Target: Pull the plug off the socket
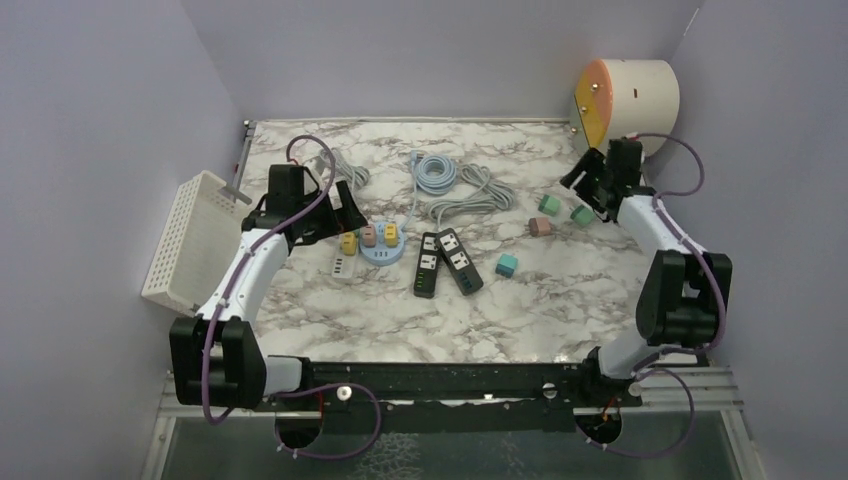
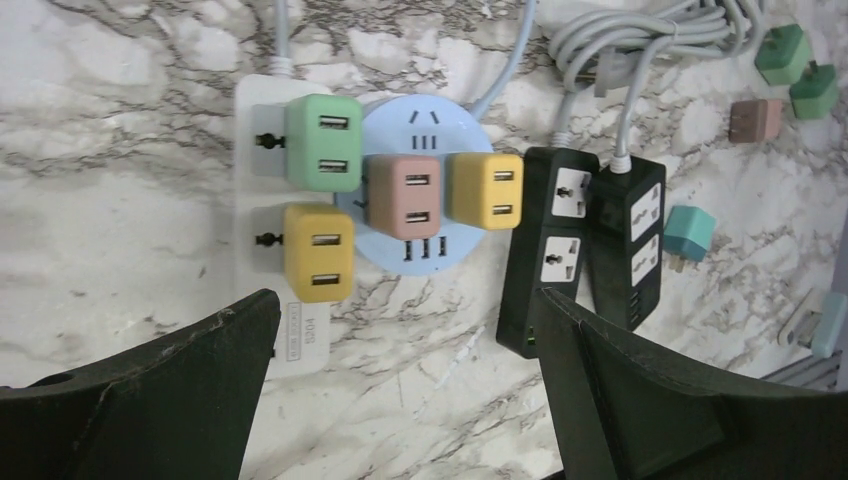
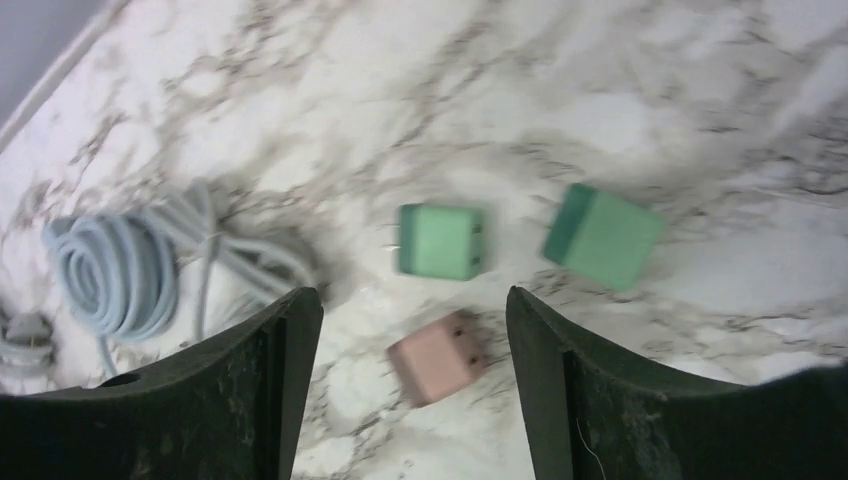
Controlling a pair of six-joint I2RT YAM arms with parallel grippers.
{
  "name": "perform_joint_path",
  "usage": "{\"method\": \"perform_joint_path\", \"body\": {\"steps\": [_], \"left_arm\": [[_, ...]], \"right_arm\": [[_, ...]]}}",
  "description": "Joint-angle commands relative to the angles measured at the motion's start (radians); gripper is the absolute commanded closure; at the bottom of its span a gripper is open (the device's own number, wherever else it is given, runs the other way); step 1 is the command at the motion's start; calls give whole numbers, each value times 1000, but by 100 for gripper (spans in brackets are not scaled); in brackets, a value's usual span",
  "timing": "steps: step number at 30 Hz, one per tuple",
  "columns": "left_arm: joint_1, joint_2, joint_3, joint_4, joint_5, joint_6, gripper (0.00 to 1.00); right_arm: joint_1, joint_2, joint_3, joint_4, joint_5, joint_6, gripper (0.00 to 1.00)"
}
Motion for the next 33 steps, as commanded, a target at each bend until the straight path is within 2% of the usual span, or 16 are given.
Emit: {"method": "perform_joint_path", "body": {"steps": [1,5,10,15,22,33], "left_arm": [[55,-54,-16,-35,-46,56,1],[98,-56,-36,-39,-30,60,1],[148,-74,-52,-38,-17,40,1],[187,-100,-77,-37,-2,5,1],[227,-122,-114,-31,25,-2,1],[239,-128,-162,11,61,-24,1]], "right_arm": [[241,-131,72,-59,248,-59,26],[561,-103,185,-112,374,-96,26],[844,115,413,-199,411,-128,26],[945,351,651,-273,325,-133,26],[1021,531,852,-380,271,-140,29],[1067,551,725,-392,227,-115,37]]}}
